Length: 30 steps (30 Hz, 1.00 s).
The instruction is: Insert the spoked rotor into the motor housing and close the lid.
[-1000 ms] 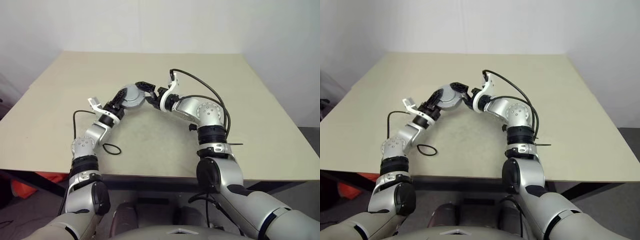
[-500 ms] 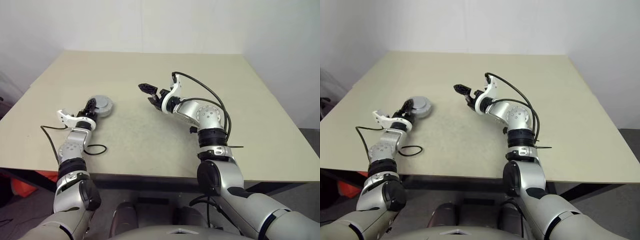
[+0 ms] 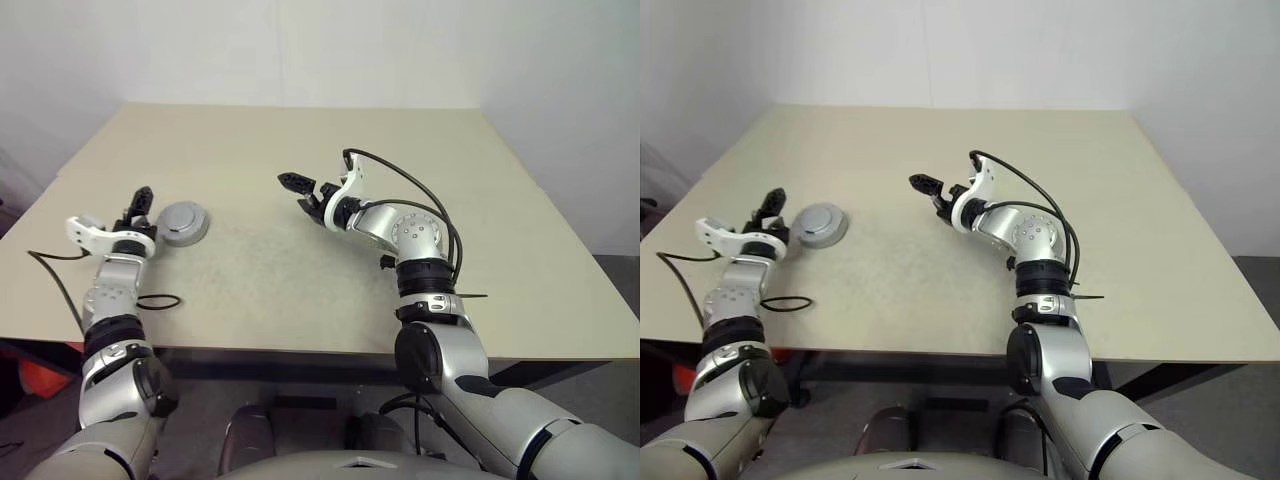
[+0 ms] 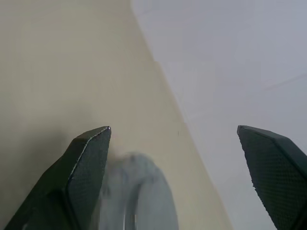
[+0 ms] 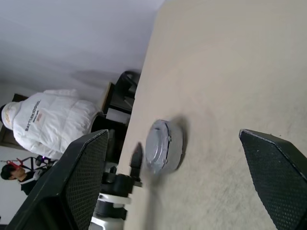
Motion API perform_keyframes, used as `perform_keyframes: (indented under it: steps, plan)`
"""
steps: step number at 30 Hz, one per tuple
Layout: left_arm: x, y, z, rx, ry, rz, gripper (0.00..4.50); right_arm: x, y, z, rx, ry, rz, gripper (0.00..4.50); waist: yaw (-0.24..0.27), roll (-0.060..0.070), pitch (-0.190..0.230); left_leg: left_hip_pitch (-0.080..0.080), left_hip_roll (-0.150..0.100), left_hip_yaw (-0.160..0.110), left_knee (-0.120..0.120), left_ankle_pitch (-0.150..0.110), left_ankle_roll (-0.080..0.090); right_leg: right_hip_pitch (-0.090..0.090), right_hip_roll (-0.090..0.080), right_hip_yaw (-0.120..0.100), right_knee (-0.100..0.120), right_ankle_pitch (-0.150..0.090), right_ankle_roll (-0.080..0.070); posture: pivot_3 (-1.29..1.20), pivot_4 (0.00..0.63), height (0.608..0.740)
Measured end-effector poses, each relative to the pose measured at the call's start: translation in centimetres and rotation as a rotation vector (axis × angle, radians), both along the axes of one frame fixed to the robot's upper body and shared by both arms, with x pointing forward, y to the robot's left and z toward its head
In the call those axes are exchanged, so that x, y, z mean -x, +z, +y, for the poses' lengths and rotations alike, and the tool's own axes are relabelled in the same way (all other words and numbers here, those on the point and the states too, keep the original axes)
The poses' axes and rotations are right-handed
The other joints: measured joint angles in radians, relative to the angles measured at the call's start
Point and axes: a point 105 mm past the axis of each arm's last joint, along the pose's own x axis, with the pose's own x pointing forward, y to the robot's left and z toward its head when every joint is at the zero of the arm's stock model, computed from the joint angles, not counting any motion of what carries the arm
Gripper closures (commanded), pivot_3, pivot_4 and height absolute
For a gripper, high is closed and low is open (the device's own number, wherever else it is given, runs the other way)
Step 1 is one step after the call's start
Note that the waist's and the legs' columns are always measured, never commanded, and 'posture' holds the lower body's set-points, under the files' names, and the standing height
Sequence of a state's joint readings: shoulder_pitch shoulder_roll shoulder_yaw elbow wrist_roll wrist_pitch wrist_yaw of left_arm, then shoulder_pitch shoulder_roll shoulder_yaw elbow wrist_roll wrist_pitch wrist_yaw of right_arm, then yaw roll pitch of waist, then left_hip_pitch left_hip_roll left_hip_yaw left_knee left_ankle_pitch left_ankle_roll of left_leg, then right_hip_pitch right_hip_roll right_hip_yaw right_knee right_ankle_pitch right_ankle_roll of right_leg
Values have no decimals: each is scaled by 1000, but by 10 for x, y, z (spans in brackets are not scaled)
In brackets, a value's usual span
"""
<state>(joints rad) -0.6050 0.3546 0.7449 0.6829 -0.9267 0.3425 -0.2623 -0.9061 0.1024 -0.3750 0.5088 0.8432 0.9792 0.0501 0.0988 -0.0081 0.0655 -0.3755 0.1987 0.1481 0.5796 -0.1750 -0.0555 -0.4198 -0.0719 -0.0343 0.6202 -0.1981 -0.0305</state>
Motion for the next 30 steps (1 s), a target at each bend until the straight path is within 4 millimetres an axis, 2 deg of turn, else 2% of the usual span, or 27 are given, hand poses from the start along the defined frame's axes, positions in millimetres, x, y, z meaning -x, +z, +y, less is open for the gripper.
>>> perform_keyframes:
  steps: [3, 6, 9, 12, 14, 16, 20, 23, 26, 30]
  plan:
    - [1, 17, 12, -71, 24, -29, 37, 1, -2, 1, 21, 19, -9, 0, 0, 0, 0, 1, 0, 0, 0, 0, -1, 1, 0, 0, 0, 0, 0, 0, 0, 740]
    - [-1, 27, 12, -179, 13, -30, 37, 3, 0, 3, 109, 43, -116, 0, 4, 0, 0, 2, 0, 0, 0, 0, -1, 3, -1, 0, 0, 0, 0, 0, 0, 740]
    - [-10, 38, -16, -393, -70, -46, 37, -1, 5, -10, 332, -20, -407, 0, 22, -1, -1, 2, 2, -1, 0, 0, -1, 5, -3, 0, -1, 0, 0, 0, 0, 740]
    - [-11, 39, -68, -673, -215, -100, 37, 1, 1, -28, 542, 8, -619, 0, 35, -2, -1, 3, 1, -1, 0, 0, 0, 8, -4, 0, -3, 0, 1, 0, 0, 740]
    - [-7, 26, -108, -810, -373, -111, 37, 10, -12, -46, 618, 82, -676, 0, 39, -2, -1, 8, 1, -1, 0, -1, 1, 14, -4, -1, -4, -1, 0, 0, 0, 740]
    - [1, 10, -139, -906, -514, -115, 37, 18, -27, -66, 679, 135, -684, 0, 36, -2, -1, 8, 2, -1, 0, -1, 2, 14, -3, 0, -4, -2, -1, 0, 0, 740]
    - [19, 0, -185, -1016, -738, -184, 37, 27, -45, -110, 797, 186, -681, 0, 26, -1, -1, 9, 3, 0, 1, -1, 1, 13, -2, 0, -3, -2, -3, 0, 0, 740]
    - [30, -6, -208, -1086, -858, -222, 37, 30, -43, -138, 888, 211, -717, 0, 22, 0, -1, 10, 3, 2, 1, -1, 1, 14, -2, 1, -2, -3, -1, 0, 0, 740]
    - [34, -13, -216, -1106, -908, -222, 37, 30, -42, -149, 926, 233, -743, 0, 16, 0, -1, 12, 4, 2, 1, -1, 2, 14, -1, 2, -1, -4, 0, 0, 0, 740]
    - [35, -15, -217, -1111, -933, -226, 37, 26, -54, -159, 958, 225, -703, 0, 11, 1, -1, 13, 5, 3, 4, -1, 3, 14, -1, 1, -1, -2, -4, 0, 0, 740]
